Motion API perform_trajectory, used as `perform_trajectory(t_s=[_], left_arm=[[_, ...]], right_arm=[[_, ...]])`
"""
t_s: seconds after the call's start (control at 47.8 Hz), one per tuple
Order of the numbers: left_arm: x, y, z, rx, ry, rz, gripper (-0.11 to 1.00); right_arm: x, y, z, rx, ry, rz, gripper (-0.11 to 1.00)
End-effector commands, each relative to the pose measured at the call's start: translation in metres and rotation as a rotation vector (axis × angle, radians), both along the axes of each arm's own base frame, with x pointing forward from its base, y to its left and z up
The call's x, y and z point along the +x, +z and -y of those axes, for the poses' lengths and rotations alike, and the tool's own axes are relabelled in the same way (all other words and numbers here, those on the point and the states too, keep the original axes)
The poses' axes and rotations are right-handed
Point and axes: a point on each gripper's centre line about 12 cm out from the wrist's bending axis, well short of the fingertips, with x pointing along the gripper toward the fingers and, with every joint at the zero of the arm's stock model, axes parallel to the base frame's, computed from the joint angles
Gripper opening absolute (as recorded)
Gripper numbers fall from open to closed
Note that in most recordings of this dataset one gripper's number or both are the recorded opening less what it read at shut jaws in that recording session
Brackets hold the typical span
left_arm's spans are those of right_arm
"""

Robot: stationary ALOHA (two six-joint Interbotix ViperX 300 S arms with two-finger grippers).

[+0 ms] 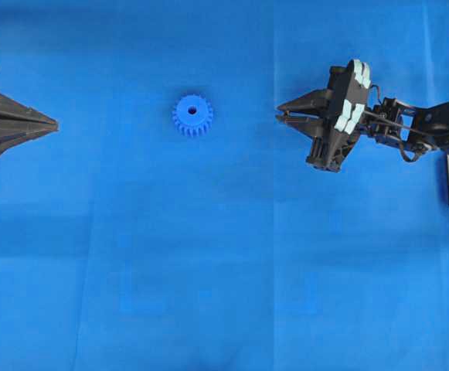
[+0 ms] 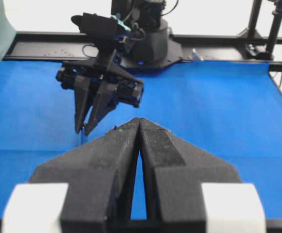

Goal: Insert the shaft placed at a random location into the center hole of the small gear at another random location.
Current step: 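Lift the gripped shaft upward with the right gripper, then carry the shaft left over the blue gear with the right gripper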

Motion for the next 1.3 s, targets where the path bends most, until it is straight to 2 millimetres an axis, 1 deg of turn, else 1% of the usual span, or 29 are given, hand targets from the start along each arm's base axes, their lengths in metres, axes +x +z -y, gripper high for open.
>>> perform_trajectory(t_s=[0.0, 0.126, 0.272, 0.397, 0.523, 0.858, 0.941, 1.046, 1.13, 1.276], left_arm=[[0.001, 0.004, 0.000, -0.002, 0.001, 0.012, 0.00], [0.001, 0.004, -0.001, 0.000, 0.003, 0.012, 0.00], [0.001, 0.004, -0.001, 0.000, 0.003, 0.012, 0.00], [0.001, 0.005, 0.000, -0.002, 0.001, 0.015, 0.00], [0.001, 0.005, -0.001, 0.000, 0.003, 0.014, 0.00], [0.001, 0.004, -0.001, -0.002, 0.003, 0.012, 0.00], [0.001, 0.005, -0.001, 0.000, 0.003, 0.014, 0.00], [0.001, 0.004, -0.001, 0.000, 0.003, 0.011, 0.00], [0.001, 0.004, -0.001, 0.000, 0.003, 0.011, 0.00], [0.001, 0.004, -0.001, 0.000, 0.003, 0.012, 0.00]], right_arm=[[0.003, 0.019, 0.003, -0.002, -0.010, 0.039, 0.02], [0.001, 0.038, 0.005, 0.010, -0.019, 0.044, 0.02], [-0.002, 0.062, 0.003, 0.010, -0.007, 0.072, 0.02], [-0.005, 0.075, 0.001, 0.009, -0.001, 0.084, 0.02], [-0.007, 0.080, 0.001, -0.001, 0.003, 0.089, 0.02], [-0.002, 0.079, 0.002, -0.002, 0.007, 0.076, 0.02], [0.004, 0.080, 0.002, -0.003, 0.012, 0.079, 0.02], [0.017, 0.083, 0.001, -0.003, 0.026, 0.083, 0.02], [0.032, 0.085, 0.001, -0.003, 0.038, 0.080, 0.02], [0.063, 0.086, 0.004, 0.002, 0.052, 0.056, 0.02]])
